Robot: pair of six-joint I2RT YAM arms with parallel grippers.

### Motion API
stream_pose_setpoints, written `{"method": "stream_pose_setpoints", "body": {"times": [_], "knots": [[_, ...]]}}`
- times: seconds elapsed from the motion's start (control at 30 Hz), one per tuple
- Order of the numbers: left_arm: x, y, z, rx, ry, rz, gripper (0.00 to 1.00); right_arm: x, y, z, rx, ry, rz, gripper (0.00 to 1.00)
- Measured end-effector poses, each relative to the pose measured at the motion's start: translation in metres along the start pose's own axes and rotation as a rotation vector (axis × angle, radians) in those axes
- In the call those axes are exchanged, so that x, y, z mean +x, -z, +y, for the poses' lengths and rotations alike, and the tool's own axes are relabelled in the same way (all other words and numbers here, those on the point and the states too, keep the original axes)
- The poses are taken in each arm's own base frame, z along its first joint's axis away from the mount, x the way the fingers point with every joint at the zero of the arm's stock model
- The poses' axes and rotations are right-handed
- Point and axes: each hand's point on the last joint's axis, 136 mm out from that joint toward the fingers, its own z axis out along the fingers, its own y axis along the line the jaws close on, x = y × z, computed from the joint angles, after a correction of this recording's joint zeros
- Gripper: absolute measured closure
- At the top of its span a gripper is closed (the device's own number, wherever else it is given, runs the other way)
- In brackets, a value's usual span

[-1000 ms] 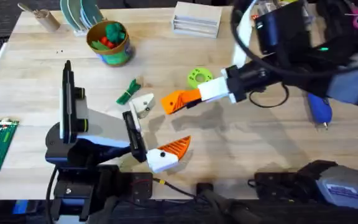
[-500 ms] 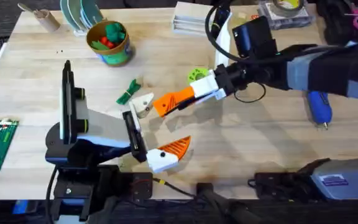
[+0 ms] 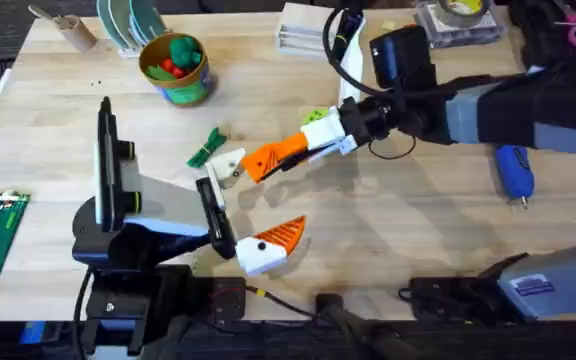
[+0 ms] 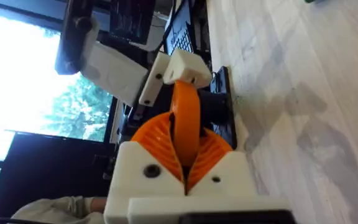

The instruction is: Pick up the gripper from the table and insert it into the empty holder that is missing its gripper. Then pick up a screw, insert it into the mounting hole, and use the screwdriver to tighten it. Finally, clean up the table by picking up the vegetable and placing it into the bucket.

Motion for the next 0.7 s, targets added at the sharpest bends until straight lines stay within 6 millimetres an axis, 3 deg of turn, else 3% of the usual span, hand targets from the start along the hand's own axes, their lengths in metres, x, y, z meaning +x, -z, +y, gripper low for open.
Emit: {"method": "stream_pose_setpoints", "body": {"times": [0.7], "knots": [[-0.001, 0.001, 0.008, -0.042, 0.007, -0.006, 0.008, -0.009, -0.021, -0.014, 0.023, -0.211, -0.005, 0.992]]}}
